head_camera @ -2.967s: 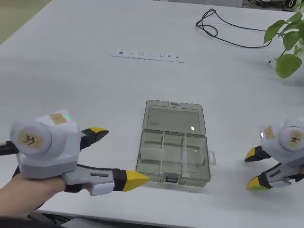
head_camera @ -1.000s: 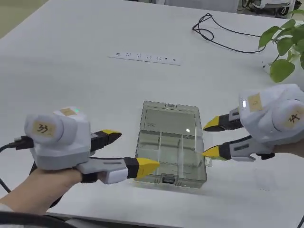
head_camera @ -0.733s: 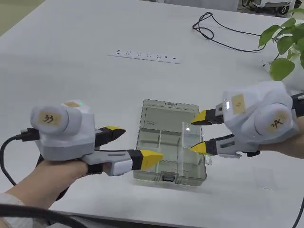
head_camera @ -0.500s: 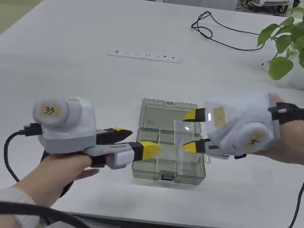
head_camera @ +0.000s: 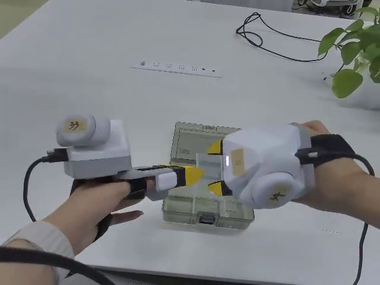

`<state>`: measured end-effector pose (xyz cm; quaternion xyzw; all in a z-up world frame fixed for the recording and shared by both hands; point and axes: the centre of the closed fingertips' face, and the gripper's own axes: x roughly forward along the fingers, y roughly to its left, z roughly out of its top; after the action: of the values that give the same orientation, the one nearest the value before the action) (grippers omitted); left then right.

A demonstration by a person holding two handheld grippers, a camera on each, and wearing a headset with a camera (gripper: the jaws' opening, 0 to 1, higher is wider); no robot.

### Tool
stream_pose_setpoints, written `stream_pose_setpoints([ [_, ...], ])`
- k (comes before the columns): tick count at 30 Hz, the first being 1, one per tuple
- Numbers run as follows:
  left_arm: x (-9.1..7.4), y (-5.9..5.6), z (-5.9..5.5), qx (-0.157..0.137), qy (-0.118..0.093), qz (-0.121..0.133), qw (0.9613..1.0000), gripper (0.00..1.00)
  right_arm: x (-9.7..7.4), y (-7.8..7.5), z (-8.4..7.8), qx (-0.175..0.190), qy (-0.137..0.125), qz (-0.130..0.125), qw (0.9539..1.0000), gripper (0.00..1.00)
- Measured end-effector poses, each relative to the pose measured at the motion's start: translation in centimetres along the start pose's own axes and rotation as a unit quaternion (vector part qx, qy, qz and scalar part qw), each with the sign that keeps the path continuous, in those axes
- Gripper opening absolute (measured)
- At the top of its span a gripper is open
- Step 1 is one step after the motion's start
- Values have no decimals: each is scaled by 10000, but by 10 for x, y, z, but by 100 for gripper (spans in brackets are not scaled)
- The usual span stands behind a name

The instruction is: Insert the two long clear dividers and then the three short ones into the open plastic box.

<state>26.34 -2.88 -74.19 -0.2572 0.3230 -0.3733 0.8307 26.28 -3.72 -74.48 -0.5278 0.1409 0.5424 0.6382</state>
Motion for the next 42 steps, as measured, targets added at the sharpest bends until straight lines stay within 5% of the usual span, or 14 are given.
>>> stream_pose_setpoints([
  [13,1,-4,-3,-527,-41,-128,9985,0,2,4,7,-55,-25,50,10000,32],
  [27,1,-10,-4,-595,49,-340,9976,0,-2,5,8,-338,-138,143,9992,33],
  [29,1,-9,-3,-549,41,-348,9979,0,-2,8,7,-145,-174,299,9993,39],
  [30,0,-9,-2,-496,15,-344,9982,0,-3,13,10,382,-334,515,9974,47],
  [32,-2,-10,-2,-465,11,-393,9981,0,-8,4,9,618,-423,441,9962,57],
  [38,-7,-12,-7,-59,132,-503,9986,0,-22,-8,1,1286,-585,808,9867,51],
  [42,-11,-15,-10,233,190,-635,9975,0,-30,-8,-6,1709,-553,1304,9750,40],
])
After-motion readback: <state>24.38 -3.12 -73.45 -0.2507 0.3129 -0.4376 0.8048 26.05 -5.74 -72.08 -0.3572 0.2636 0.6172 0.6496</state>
